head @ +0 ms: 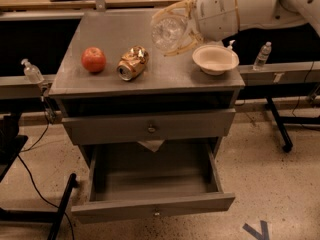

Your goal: Pick water bottle from middle drawer and place on counter

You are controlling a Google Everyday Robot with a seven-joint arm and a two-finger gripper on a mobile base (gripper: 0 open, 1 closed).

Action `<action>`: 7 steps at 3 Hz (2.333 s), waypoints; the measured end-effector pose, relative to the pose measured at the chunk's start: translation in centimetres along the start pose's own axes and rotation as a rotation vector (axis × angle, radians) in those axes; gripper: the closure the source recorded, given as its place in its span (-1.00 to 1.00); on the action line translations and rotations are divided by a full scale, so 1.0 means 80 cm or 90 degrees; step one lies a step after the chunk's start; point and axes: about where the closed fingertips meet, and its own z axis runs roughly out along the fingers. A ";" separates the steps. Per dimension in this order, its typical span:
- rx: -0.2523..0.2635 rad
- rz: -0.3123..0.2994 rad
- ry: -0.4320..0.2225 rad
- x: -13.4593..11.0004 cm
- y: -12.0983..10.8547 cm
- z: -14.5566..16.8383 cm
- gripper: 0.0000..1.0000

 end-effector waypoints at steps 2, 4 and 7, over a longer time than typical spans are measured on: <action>-0.136 -0.187 -0.023 0.053 -0.022 0.071 1.00; -0.219 -0.169 0.068 0.113 0.012 0.085 1.00; -0.279 -0.123 0.139 0.156 0.037 0.118 0.16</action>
Offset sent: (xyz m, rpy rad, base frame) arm 0.0965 0.0497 -0.0355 -0.3934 -0.2249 0.2273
